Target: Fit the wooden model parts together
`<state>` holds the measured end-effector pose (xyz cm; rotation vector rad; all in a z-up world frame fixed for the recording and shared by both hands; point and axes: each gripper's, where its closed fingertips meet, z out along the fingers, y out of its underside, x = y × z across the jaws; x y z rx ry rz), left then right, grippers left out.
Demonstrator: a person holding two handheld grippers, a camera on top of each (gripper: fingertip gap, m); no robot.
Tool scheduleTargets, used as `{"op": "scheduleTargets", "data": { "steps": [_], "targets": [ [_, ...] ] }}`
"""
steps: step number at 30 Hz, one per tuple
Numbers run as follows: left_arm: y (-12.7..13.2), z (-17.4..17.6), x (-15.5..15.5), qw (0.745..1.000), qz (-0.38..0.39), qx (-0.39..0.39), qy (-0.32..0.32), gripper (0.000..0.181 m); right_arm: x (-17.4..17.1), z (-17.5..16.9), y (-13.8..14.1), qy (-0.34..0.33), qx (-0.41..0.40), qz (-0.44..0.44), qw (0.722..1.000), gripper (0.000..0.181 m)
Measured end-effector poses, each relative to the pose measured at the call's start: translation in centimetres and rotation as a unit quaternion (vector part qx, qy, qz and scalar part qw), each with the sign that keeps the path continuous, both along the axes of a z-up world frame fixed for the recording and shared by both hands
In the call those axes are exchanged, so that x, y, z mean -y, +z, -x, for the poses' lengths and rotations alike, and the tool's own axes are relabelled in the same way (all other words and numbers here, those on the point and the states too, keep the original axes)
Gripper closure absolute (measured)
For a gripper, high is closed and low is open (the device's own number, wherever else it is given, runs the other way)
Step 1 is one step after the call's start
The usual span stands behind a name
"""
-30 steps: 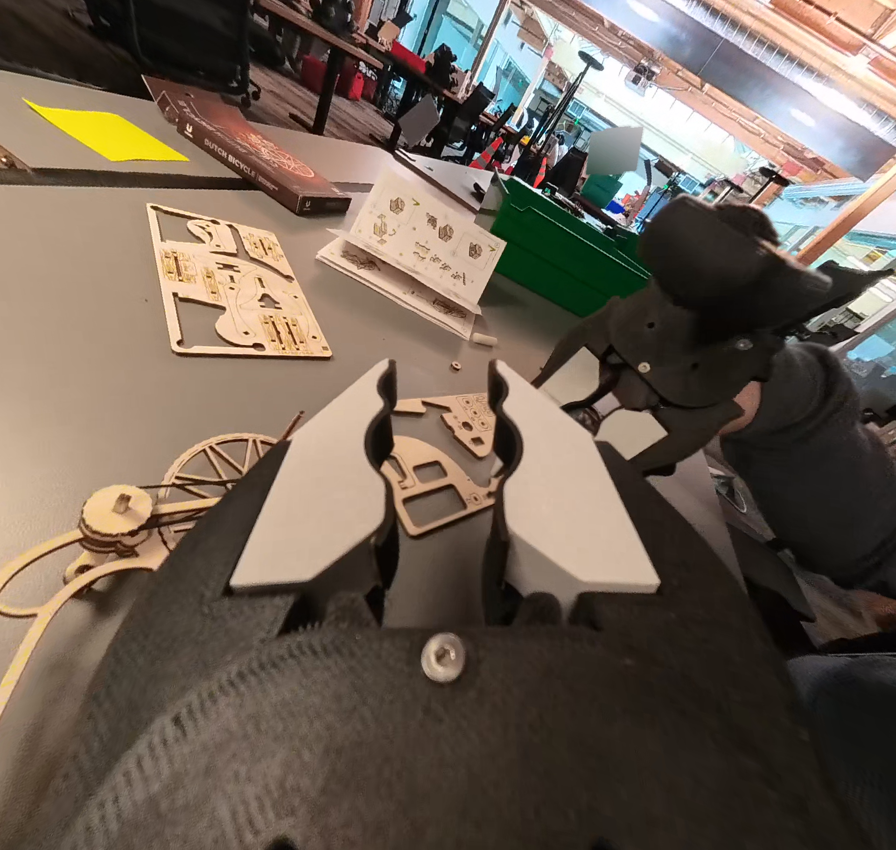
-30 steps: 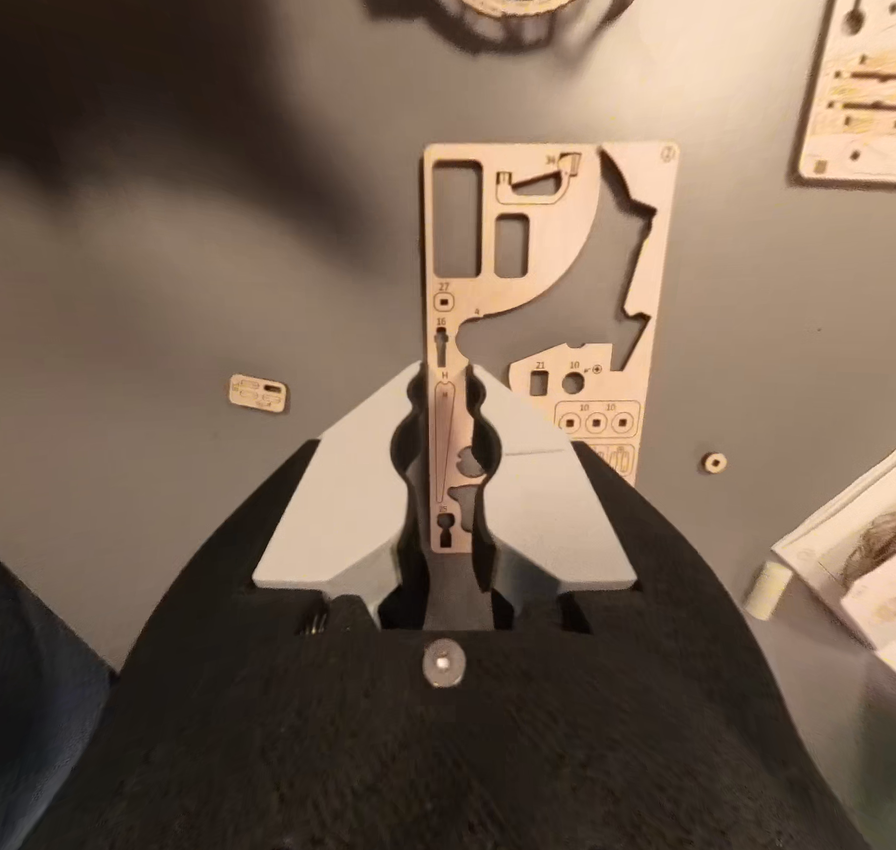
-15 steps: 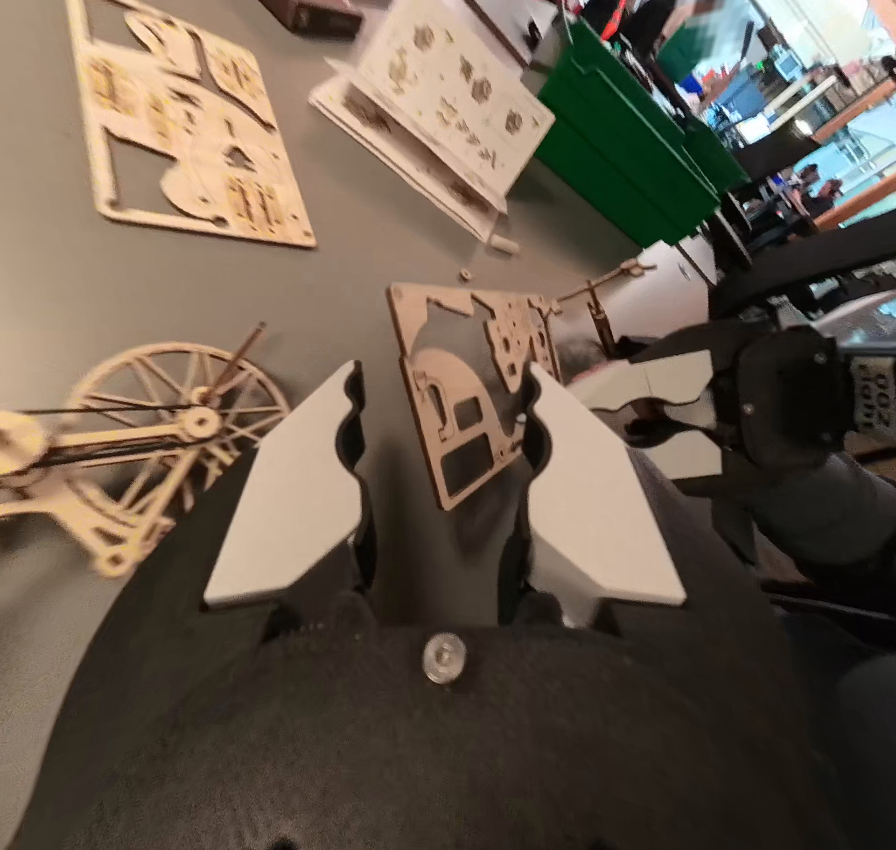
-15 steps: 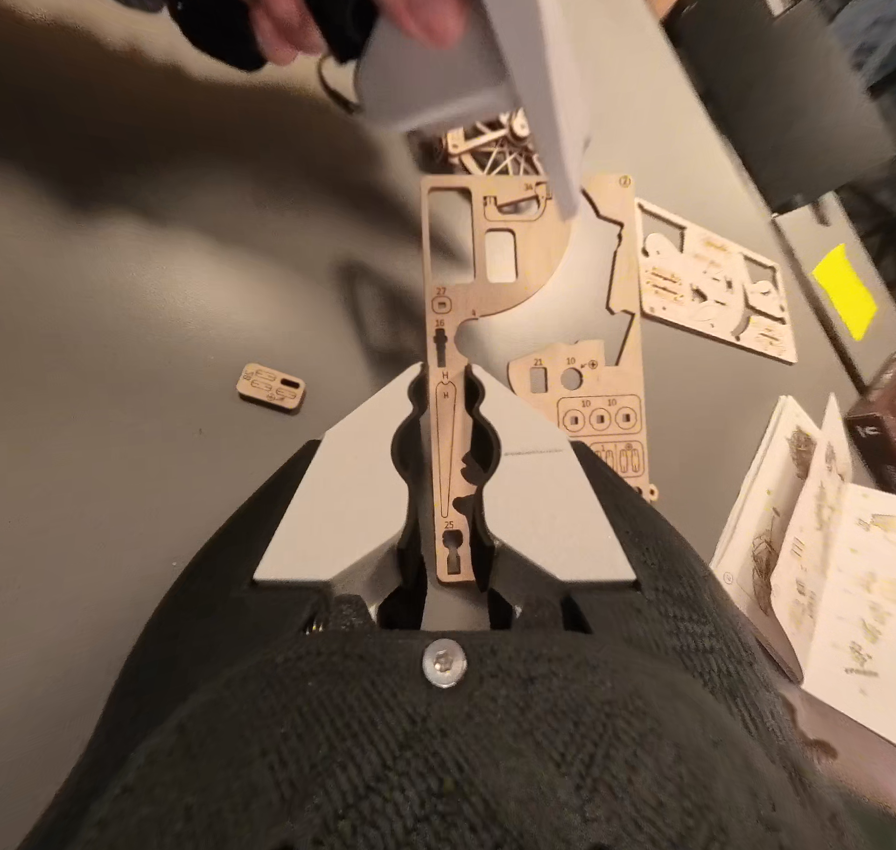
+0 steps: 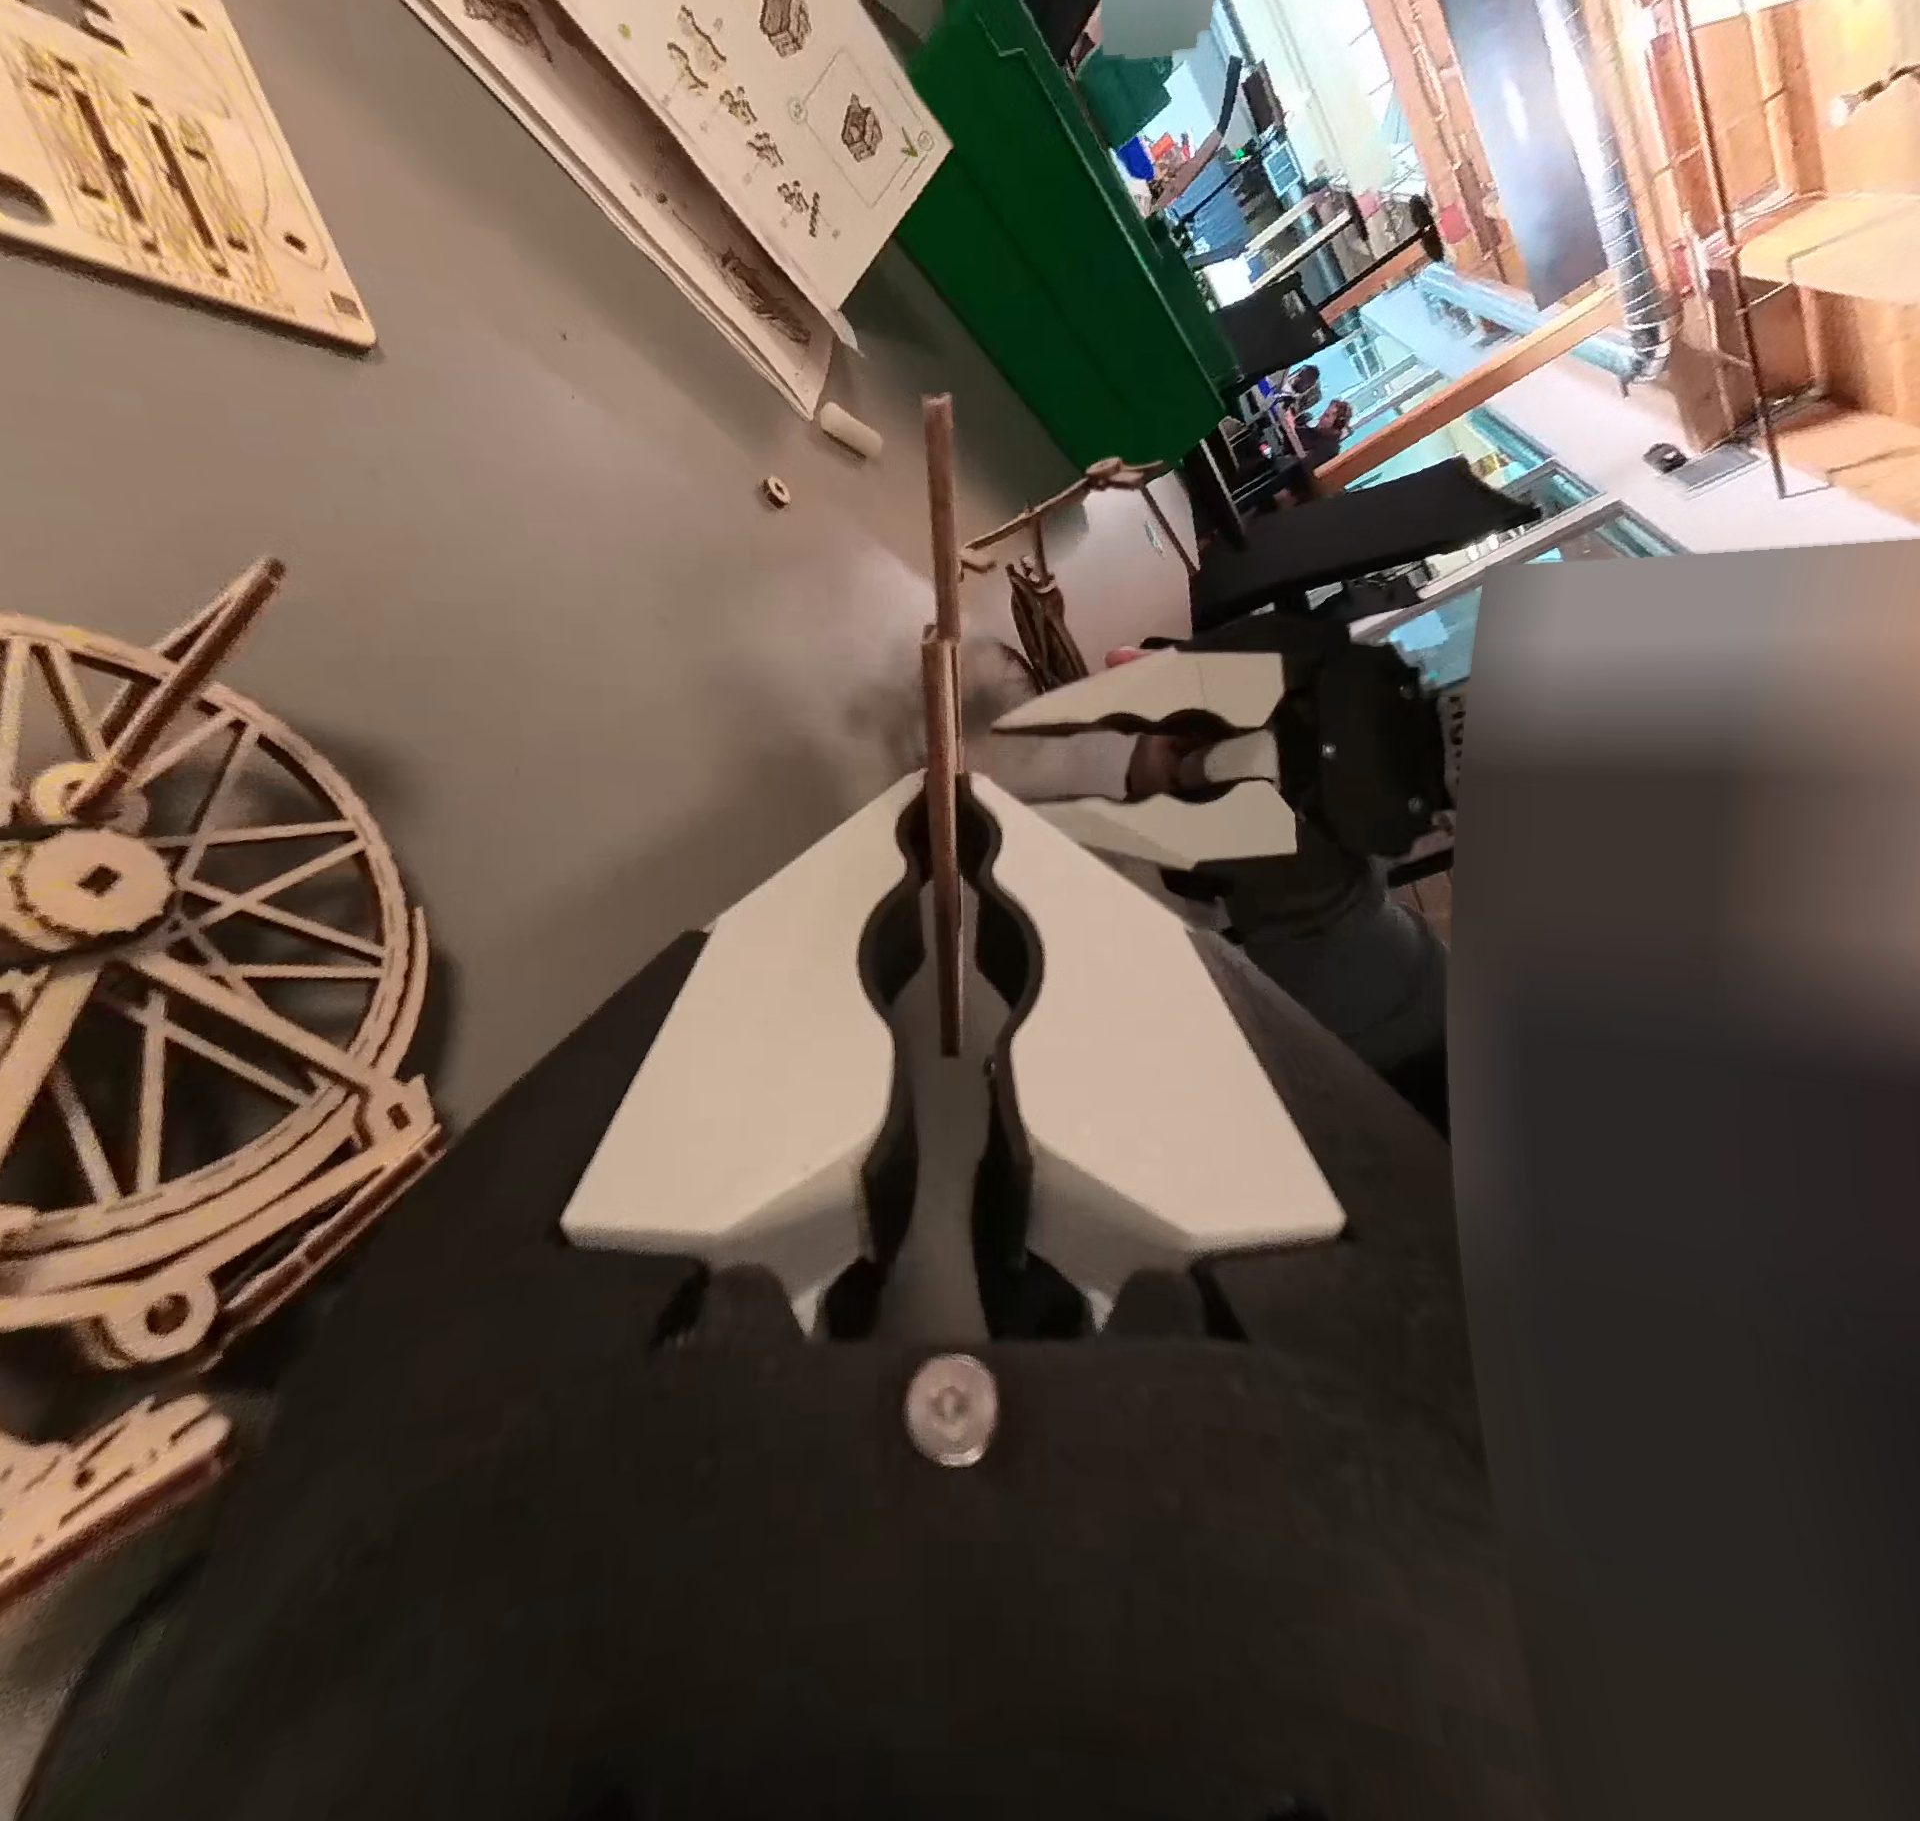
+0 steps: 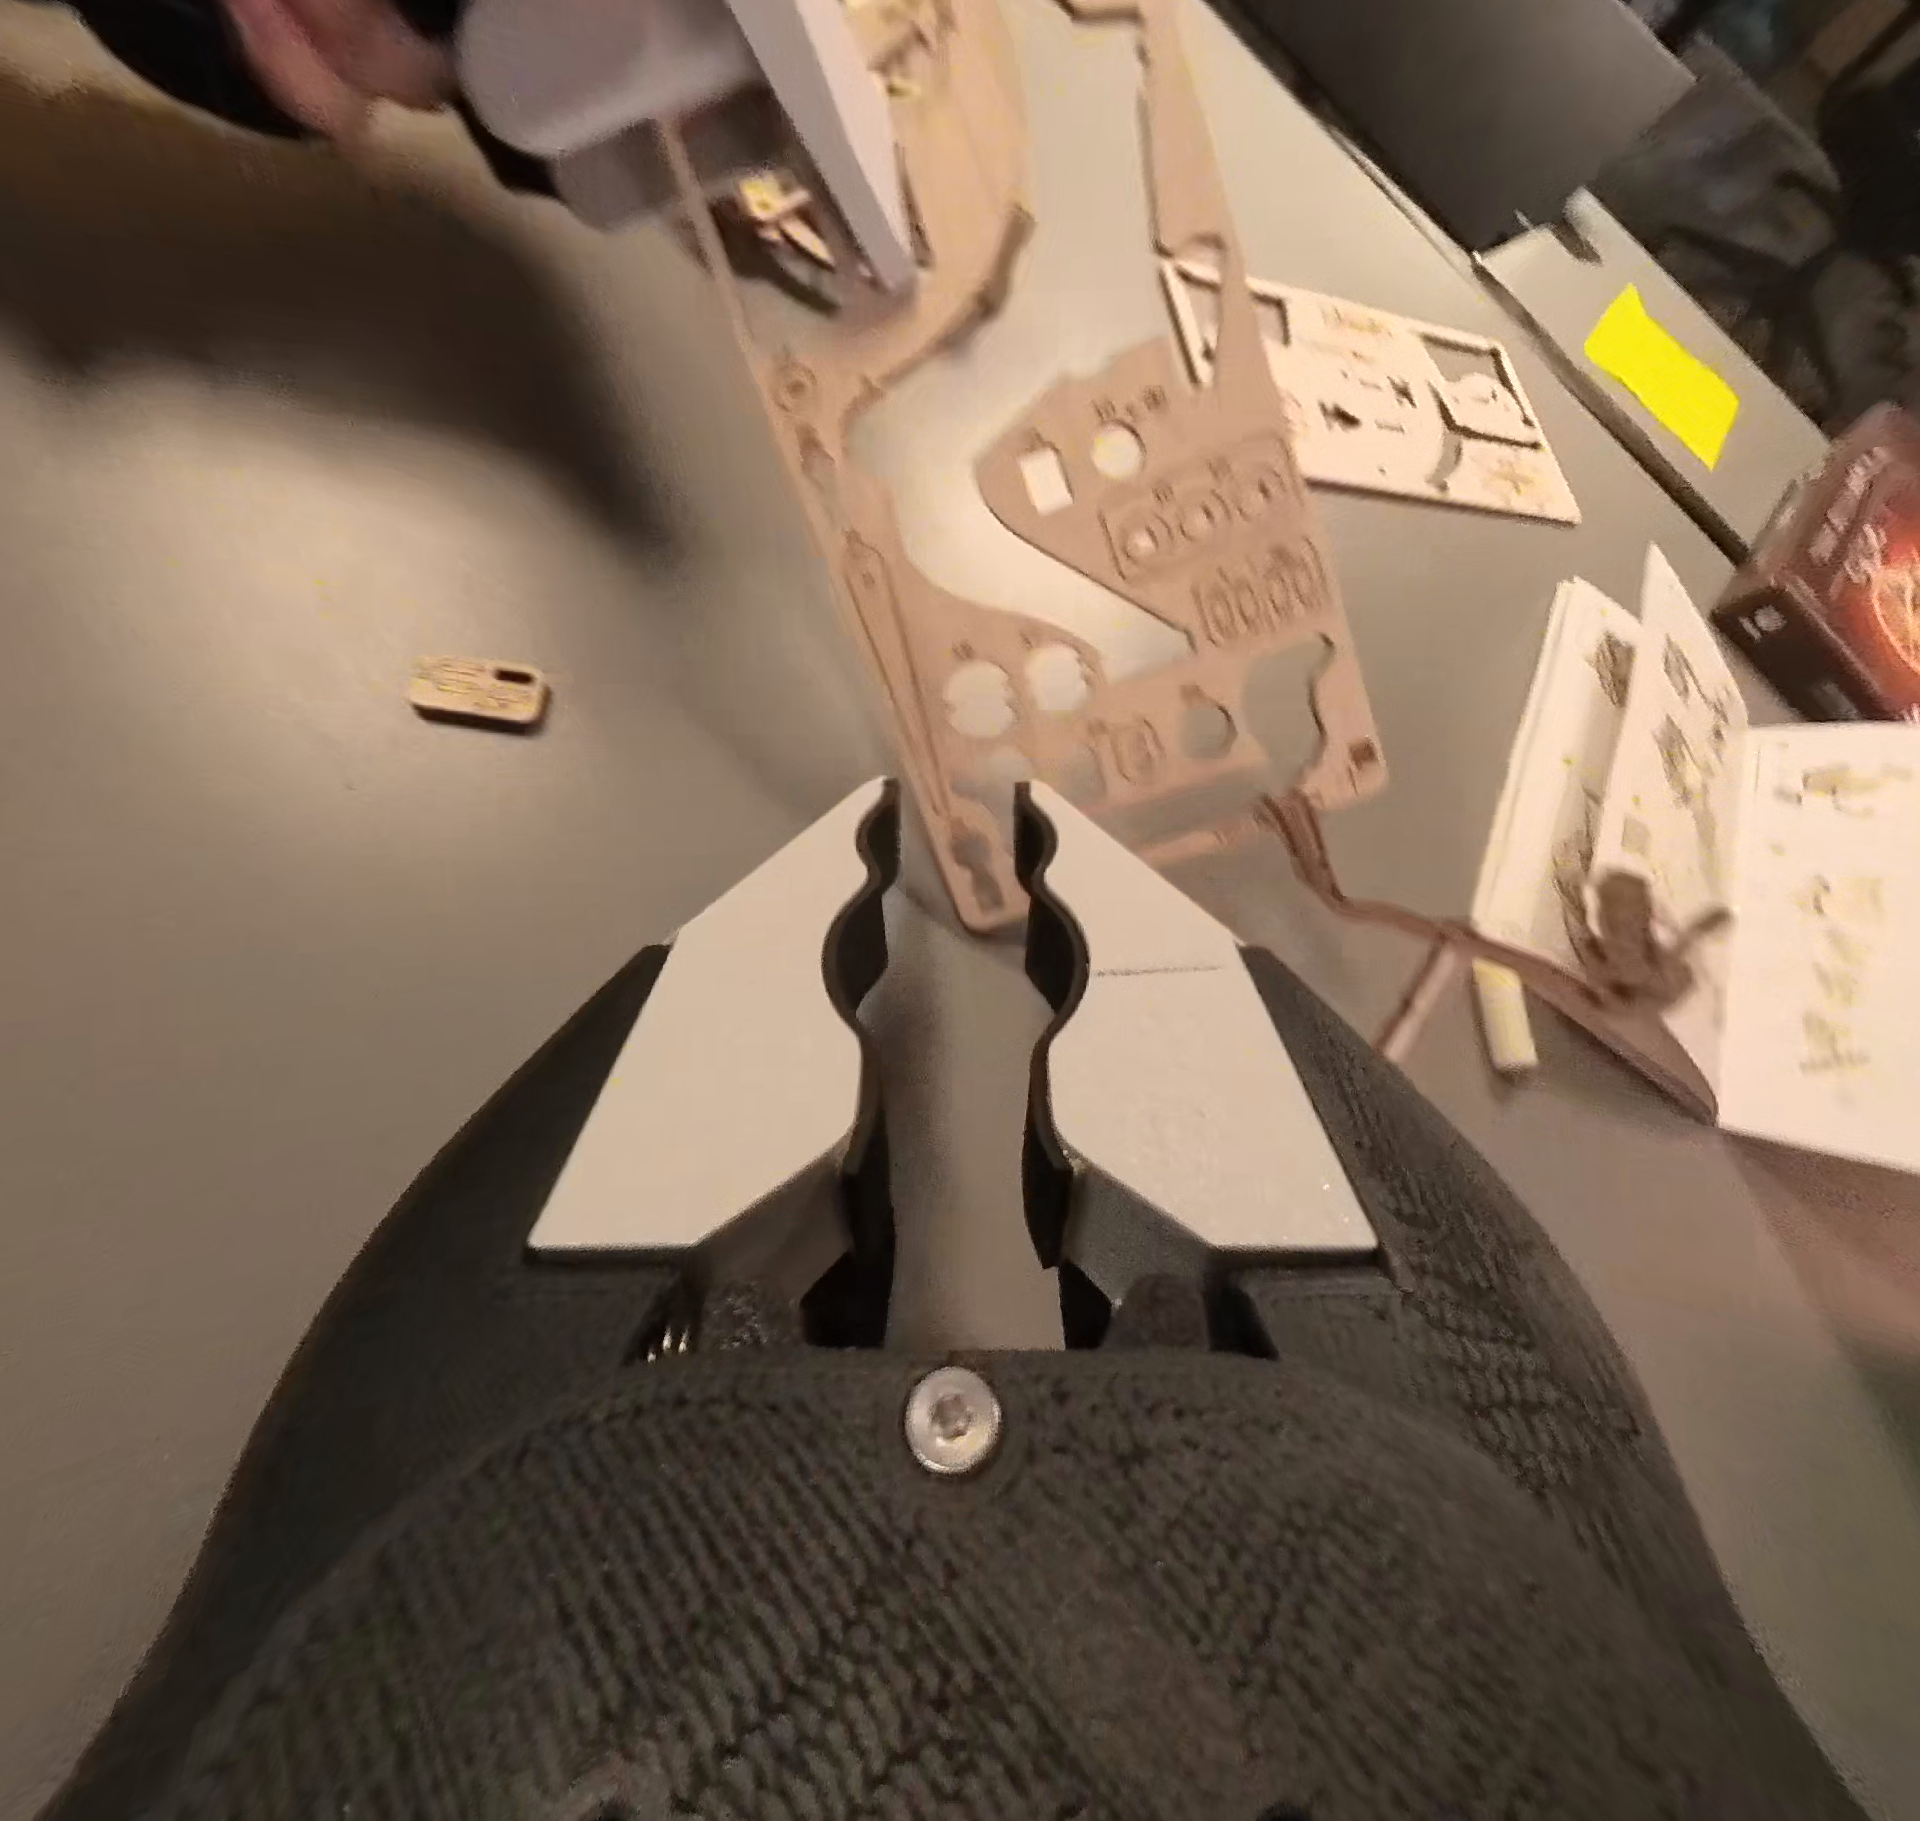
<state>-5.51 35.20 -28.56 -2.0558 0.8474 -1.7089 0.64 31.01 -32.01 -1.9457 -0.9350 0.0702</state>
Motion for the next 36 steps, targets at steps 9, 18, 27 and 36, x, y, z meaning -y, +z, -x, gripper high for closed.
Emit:
{"op": "scheduleTargets", "data": {
  "steps": [9, 18, 27, 36],
  "targets": [
    [-0.4, 0.0, -0.5, 1.0, 0.018, 0.009, 0.015, 0.18, -1.5, -4.1, 1.4, -0.067, 0.04, -0.024, 0.997, 0.161],
    [0.3, 0.3, -2.0, 0.998, -0.023, 0.04, 0.051, 0.181, -1.5, -2.1, 3.0, -0.066, -0.025, -0.031, 0.997, 0.161],
    [9.2, 3.3, -2.9, 0.945, -0.052, 0.3, 0.115, 0.181, -2.1, 7.5, 7.0, -0.018, -0.41, 0.074, 0.909, 0.15],
    [9.8, 3.4, -2.3, 0.933, -0.077, 0.329, 0.123, 0.181, -5.3, 8.4, 11.2, -0.002, -0.525, -0.006, 0.851, 0.175]
  ]
}}
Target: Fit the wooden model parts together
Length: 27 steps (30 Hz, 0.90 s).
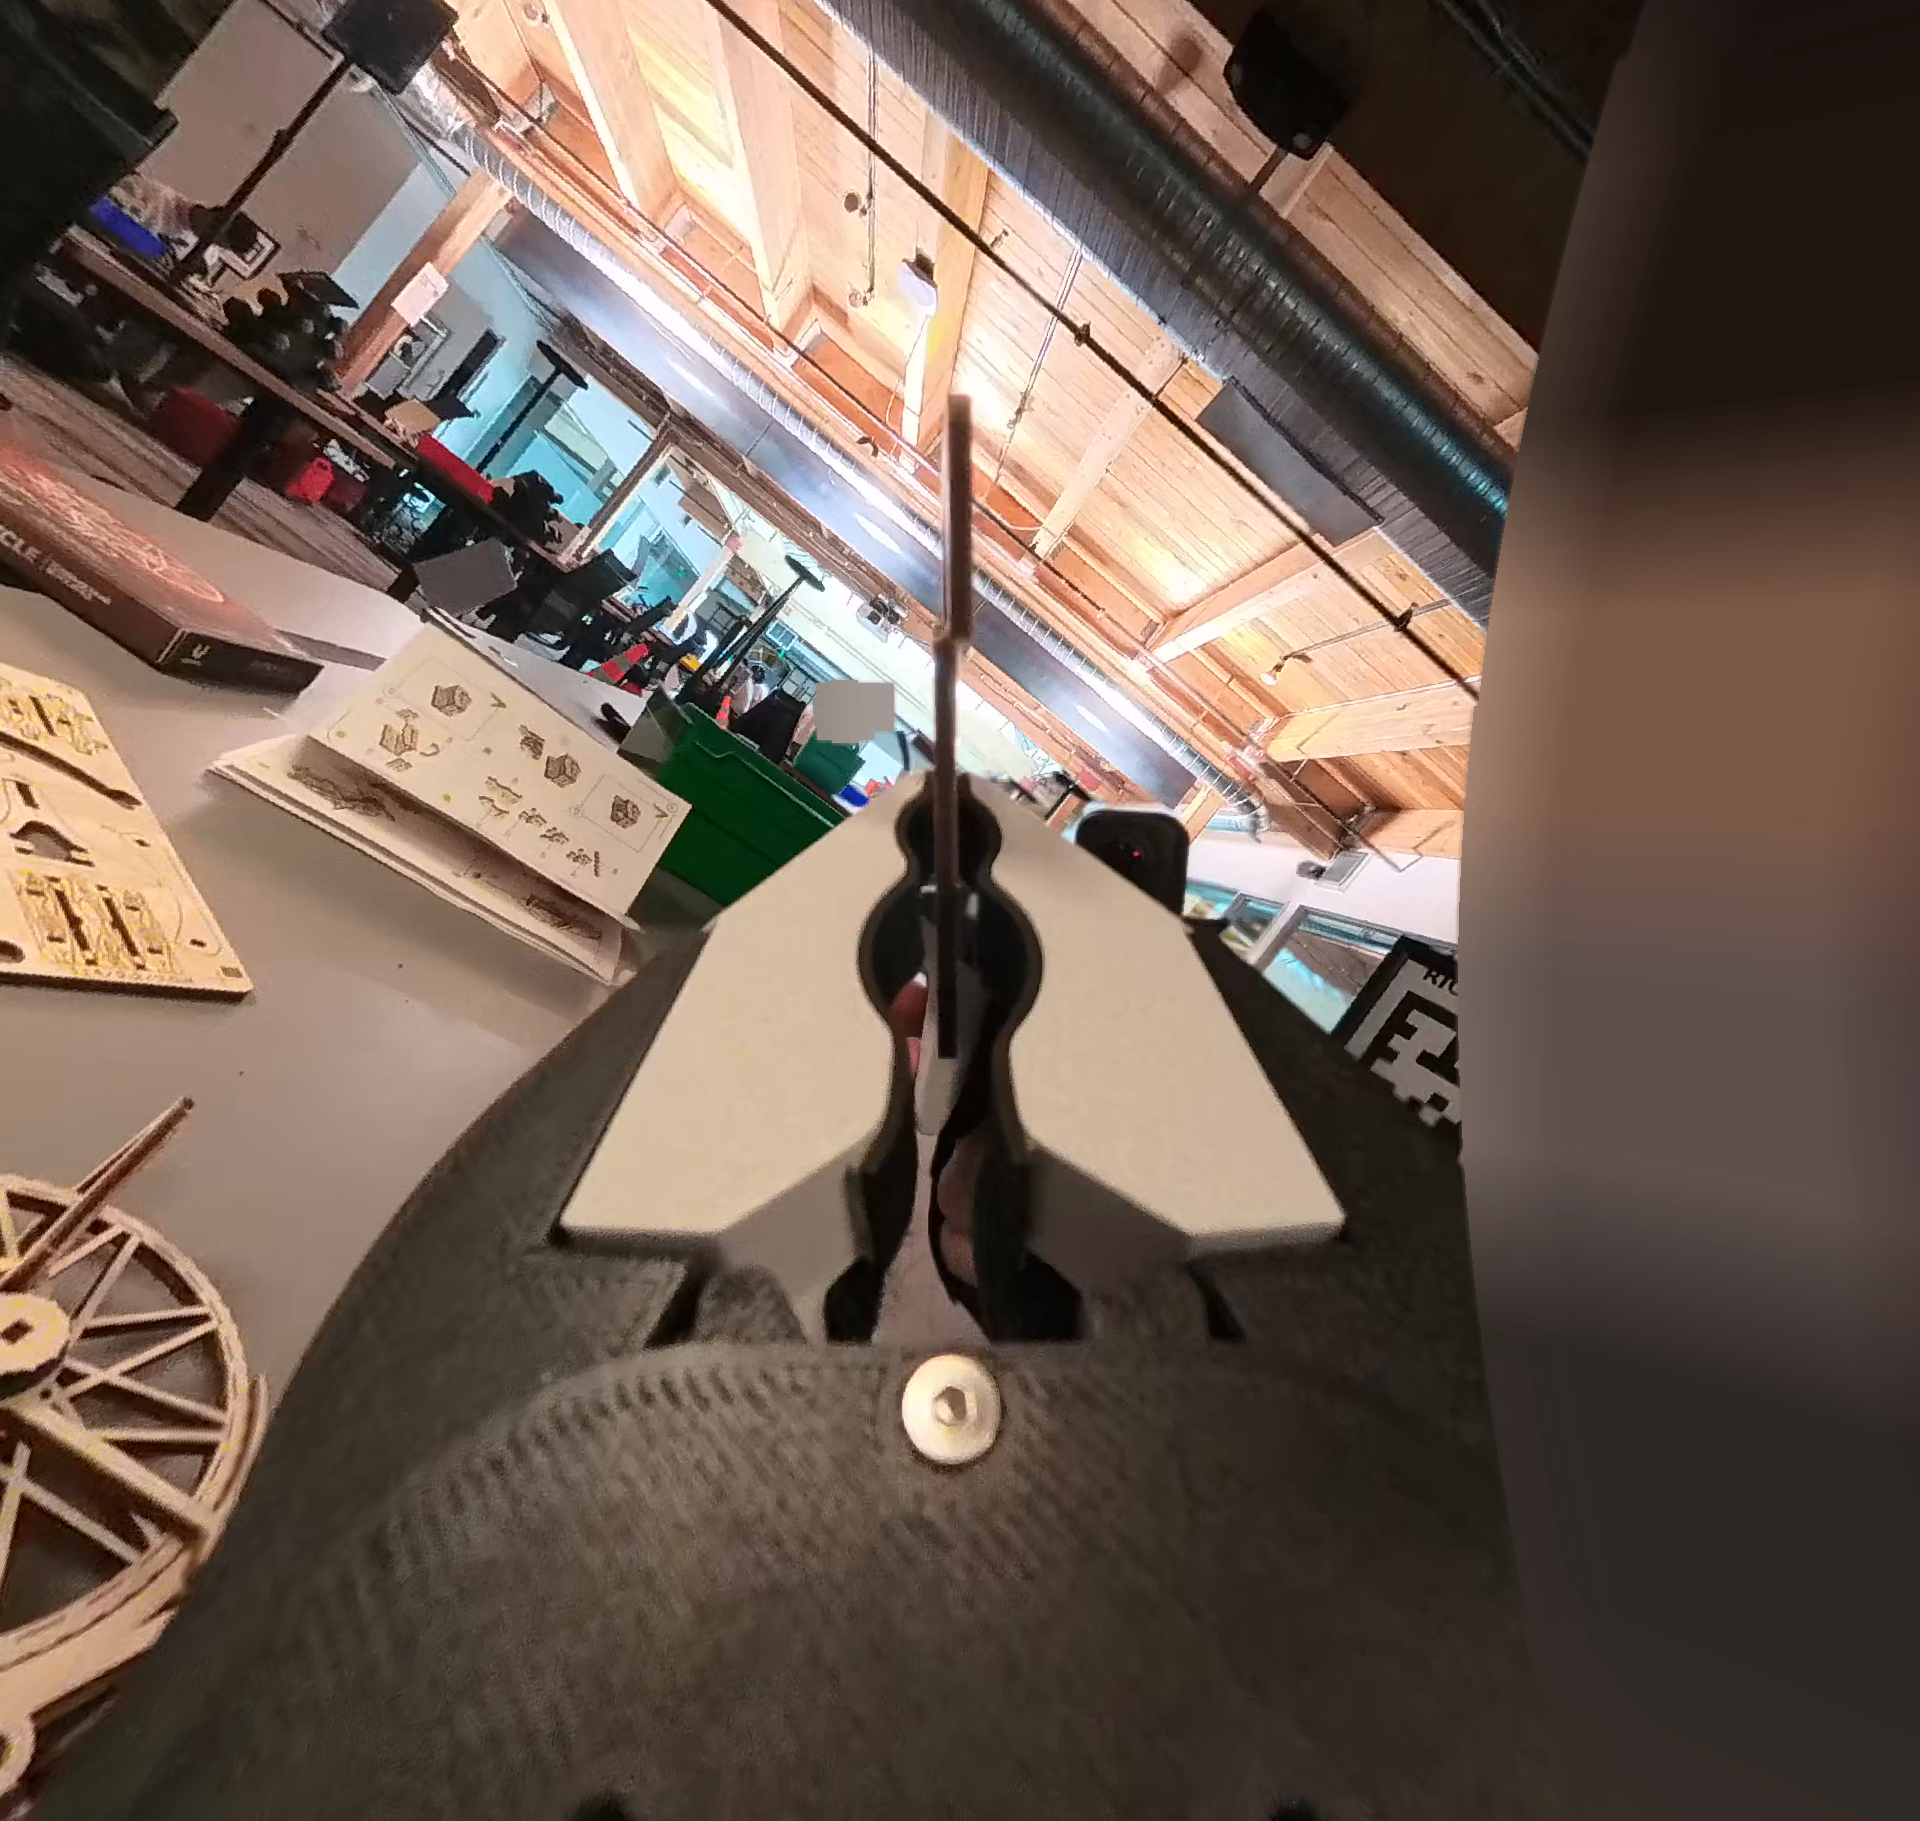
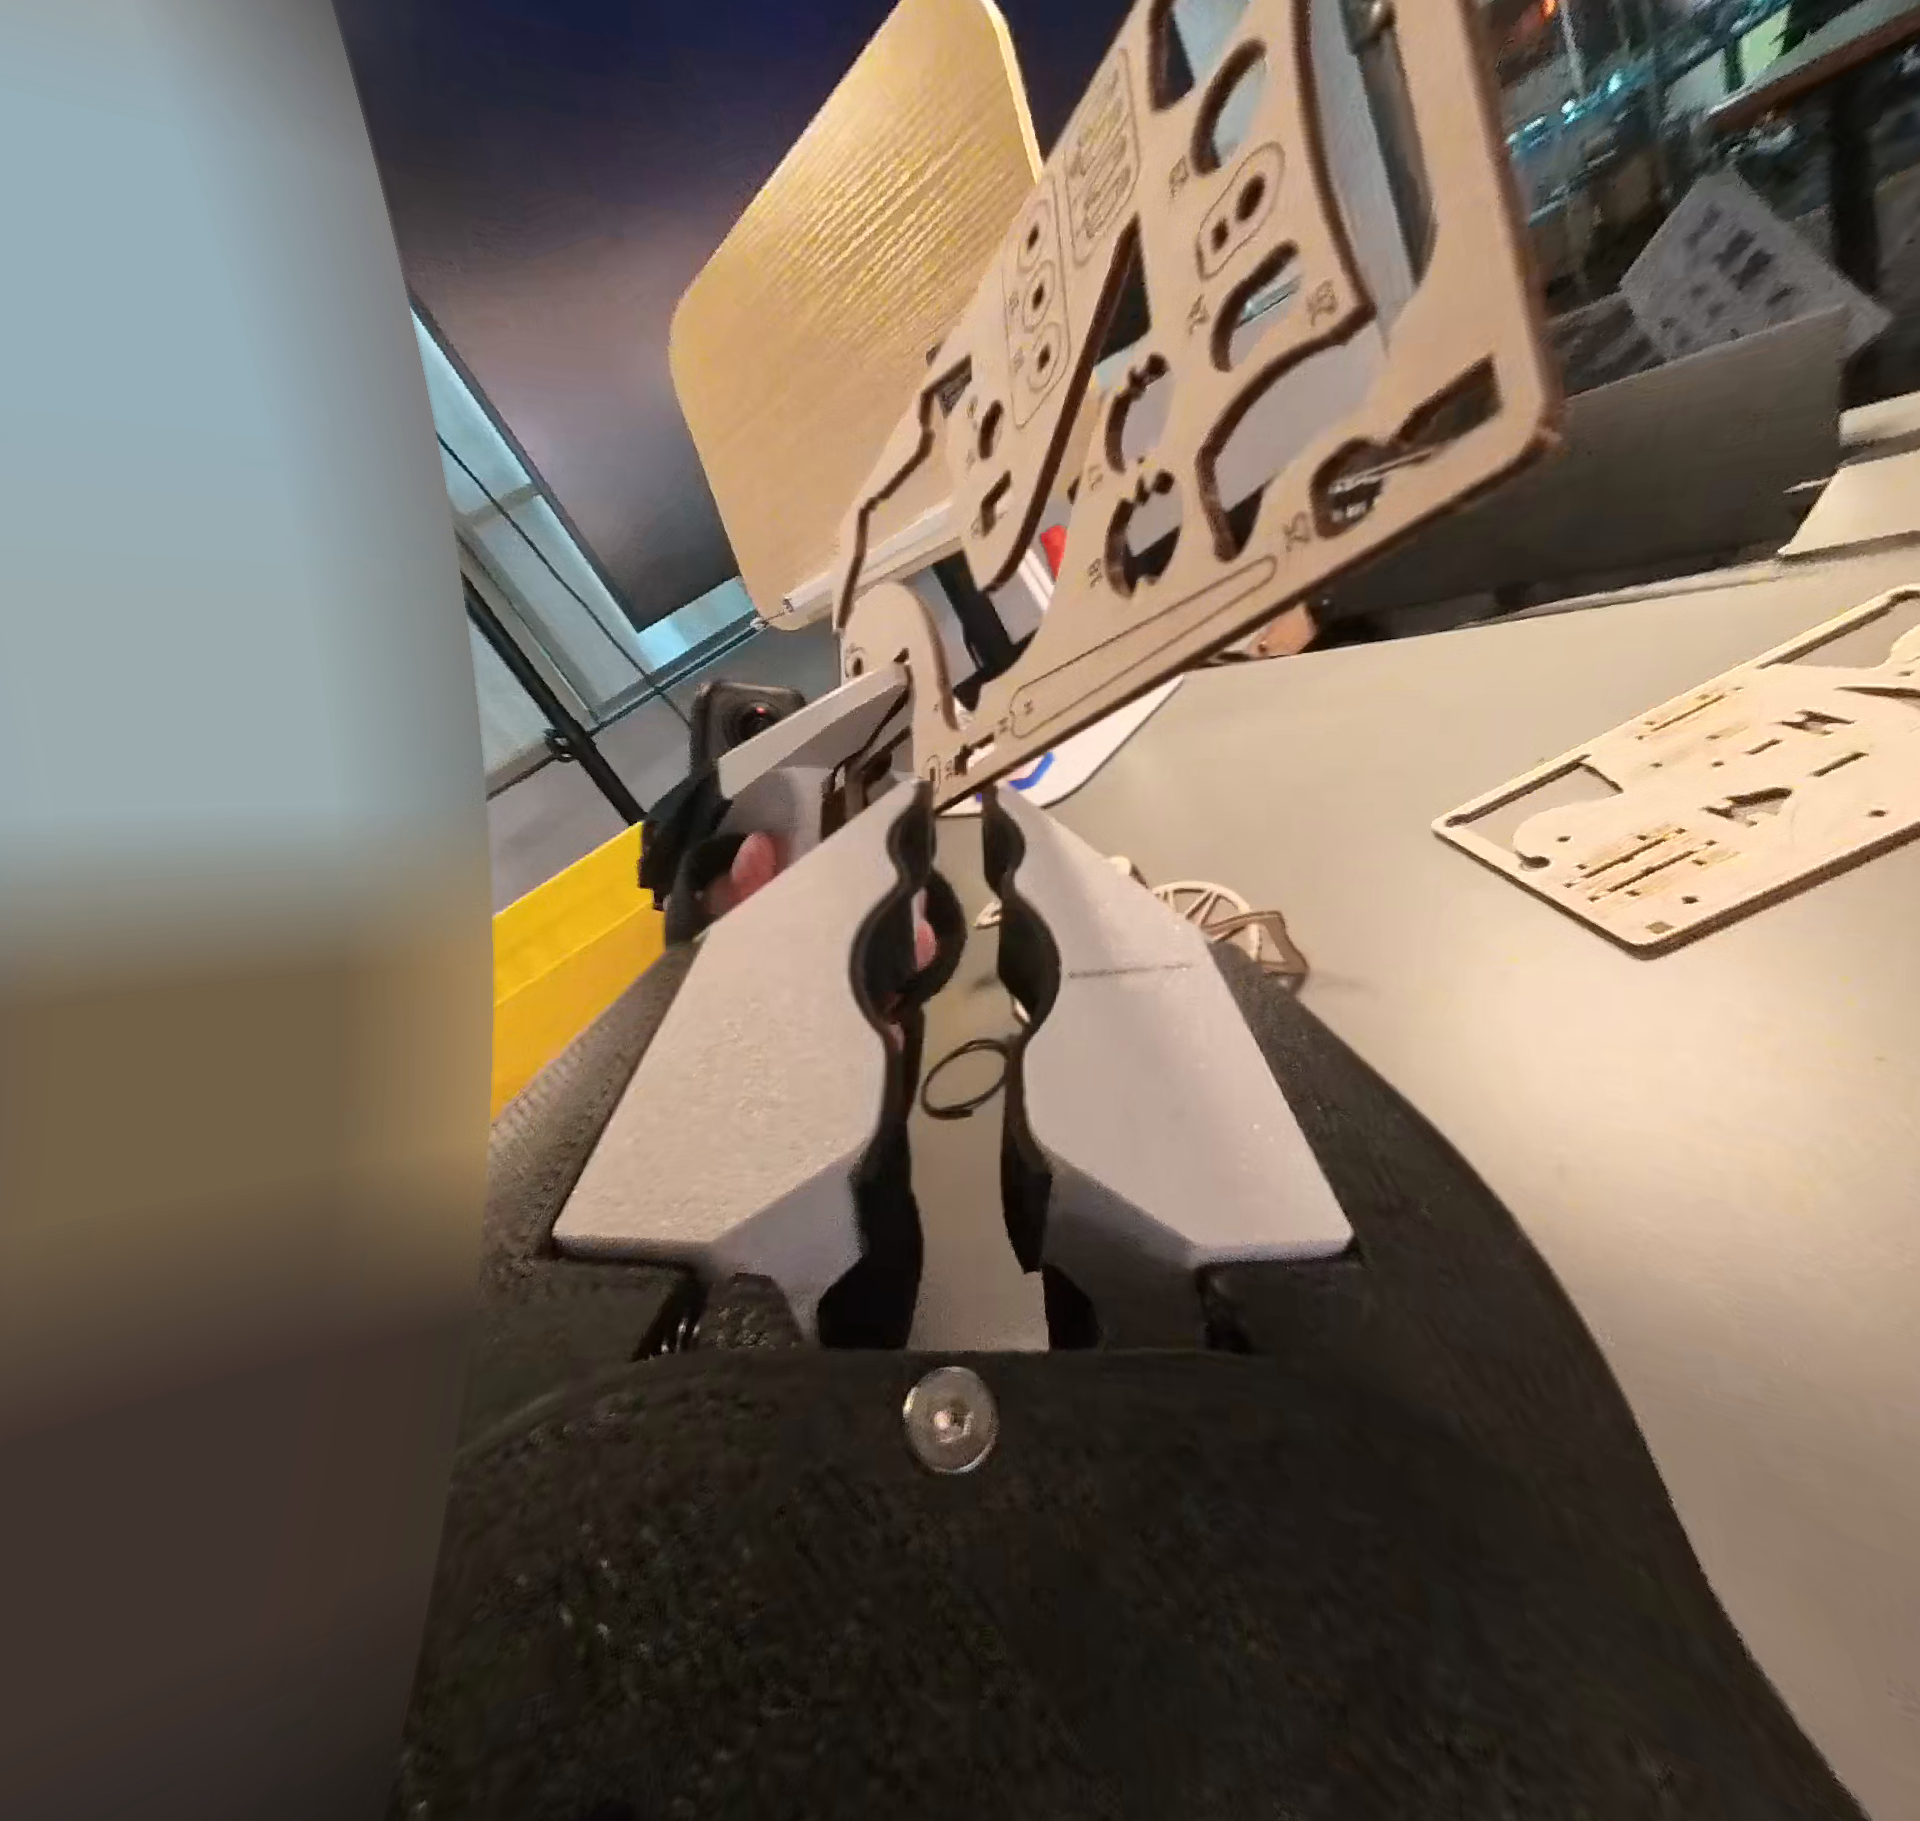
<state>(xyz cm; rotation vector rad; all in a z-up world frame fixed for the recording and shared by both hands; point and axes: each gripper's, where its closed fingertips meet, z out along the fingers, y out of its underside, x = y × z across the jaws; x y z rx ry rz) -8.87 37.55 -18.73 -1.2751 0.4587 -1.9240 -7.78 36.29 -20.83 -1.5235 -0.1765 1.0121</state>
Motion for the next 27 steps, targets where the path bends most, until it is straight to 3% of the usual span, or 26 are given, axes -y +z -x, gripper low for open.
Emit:
{"op": "scheduleTargets", "data": {
  "steps": [5, 10, 13, 20, 27],
  "targets": [
    [-0.1, -0.3, 0.3, 0.999, -0.035, -0.025, 0.019, 0.181, -0.1, -0.3, -0.4, 0.006, -0.015, -0.001, 1.0, 0.175],
    [0.2, 0.0, 0.4, 1.0, -0.027, 0.0, 0.004, 0.18, 0.4, 0.0, 0.2, 0.045, -0.071, -0.005, 0.996, 0.168],
    [0.2, -0.2, 0.7, 1.0, -0.024, 0.002, -0.007, 0.181, 0.1, -0.4, 0.0, 0.029, -0.055, -0.01, 0.998, 0.163],
    [0.8, -0.2, 1.7, 0.998, -0.019, 0.023, -0.051, 0.181, 1.5, 0.3, 1.1, 0.104, -0.104, -0.028, 0.989, 0.181],
    [-0.6, -1.1, 2.4, 0.995, -0.024, -0.007, -0.098, 0.166, 1.6, -0.1, 1.2, 0.1, -0.101, -0.041, 0.989, 0.181]
  ]
}}
